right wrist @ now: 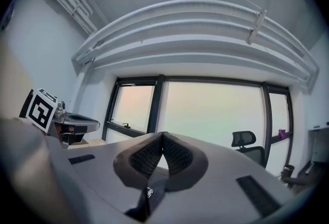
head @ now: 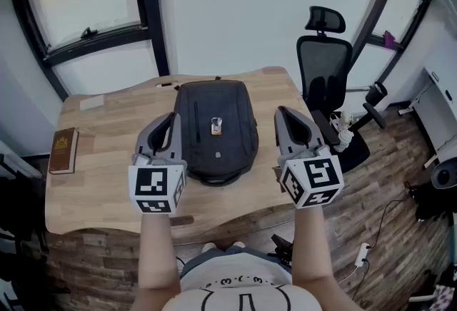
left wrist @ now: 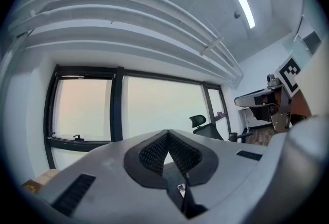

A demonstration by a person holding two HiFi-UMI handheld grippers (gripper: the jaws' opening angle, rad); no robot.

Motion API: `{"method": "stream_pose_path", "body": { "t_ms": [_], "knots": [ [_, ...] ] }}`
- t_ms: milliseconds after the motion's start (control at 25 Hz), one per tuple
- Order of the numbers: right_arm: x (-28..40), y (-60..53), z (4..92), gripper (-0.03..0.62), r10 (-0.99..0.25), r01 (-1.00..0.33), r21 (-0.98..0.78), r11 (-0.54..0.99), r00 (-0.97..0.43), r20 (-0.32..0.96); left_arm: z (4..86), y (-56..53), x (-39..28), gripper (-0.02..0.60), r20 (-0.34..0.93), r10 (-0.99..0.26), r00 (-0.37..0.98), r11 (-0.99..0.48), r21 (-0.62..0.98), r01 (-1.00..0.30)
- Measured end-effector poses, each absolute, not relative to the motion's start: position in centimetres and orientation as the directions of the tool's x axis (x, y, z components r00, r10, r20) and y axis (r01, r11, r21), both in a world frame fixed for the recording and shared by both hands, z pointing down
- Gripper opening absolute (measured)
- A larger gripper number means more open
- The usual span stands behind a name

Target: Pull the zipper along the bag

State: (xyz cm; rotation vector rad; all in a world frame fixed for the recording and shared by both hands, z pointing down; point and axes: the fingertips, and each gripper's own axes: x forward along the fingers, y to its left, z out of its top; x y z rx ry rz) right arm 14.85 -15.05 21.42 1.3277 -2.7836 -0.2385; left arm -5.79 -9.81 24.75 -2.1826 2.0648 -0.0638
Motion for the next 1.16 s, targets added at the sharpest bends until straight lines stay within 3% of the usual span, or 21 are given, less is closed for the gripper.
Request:
{"method": "stream_pose_path", "body": {
  "t_ms": [1160],
  "knots": [
    [17.2,-11.6,20.9,0.051,-0.774,-0.775,0.179,0.607,-0.627,-0.090,22.6,-6.7,-3.6,0.016,-0.123,-0.992,0.014,0.009,-0.181,-0.983]
  ]
}}
